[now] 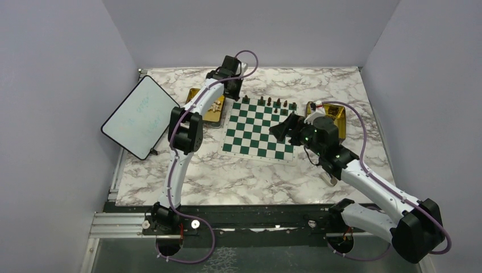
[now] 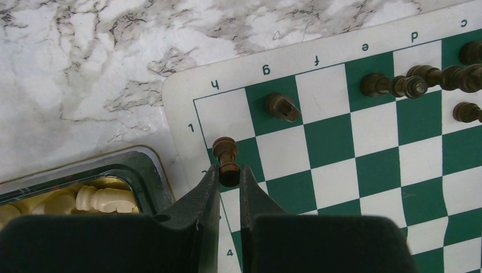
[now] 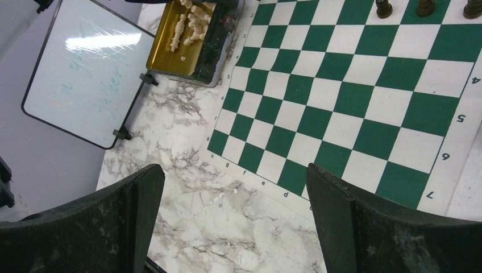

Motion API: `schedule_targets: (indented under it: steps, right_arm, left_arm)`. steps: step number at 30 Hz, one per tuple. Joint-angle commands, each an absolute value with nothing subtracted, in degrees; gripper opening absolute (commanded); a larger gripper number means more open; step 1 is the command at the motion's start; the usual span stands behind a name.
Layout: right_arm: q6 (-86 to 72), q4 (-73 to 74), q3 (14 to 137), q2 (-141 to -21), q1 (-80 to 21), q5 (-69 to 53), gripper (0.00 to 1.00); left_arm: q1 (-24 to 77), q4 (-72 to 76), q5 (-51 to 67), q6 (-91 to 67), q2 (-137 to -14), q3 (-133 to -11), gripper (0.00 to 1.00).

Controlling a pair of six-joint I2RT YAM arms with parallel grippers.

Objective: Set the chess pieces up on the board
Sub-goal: Place the chess piece on the chessboard.

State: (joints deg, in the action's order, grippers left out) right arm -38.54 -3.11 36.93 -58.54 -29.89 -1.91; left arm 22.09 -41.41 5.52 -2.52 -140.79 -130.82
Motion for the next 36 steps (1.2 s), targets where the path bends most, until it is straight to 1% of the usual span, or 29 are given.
schedule_targets:
  steps: [1,18,24,36]
  right_arm:
    - [-37.44,-1.98,39.08,-57.84,-29.71,-0.43,0.99]
    - [-37.28,-1.52,39.08,-57.54,-29.71,-0.34,0.99]
    - [-37.35,-1.6,38.94,-57.7,-29.73,-0.35,0.99]
    - [-37.42,-1.58,38.95,-57.83,-29.69,1.1,0.99]
  left_arm:
    - [21.97,-42.02,6.0,-1.34,-142.43,-133.77,0.04]
    - [21.93,-41.92,6.11,-0.61,-145.68,-136.06,0.06]
    - [21.89,-41.24,7.28,-0.9,-146.38,-136.48,0.1]
    - [21.89,-40.45,7.12,-0.44,-147.13,-136.85,0.14]
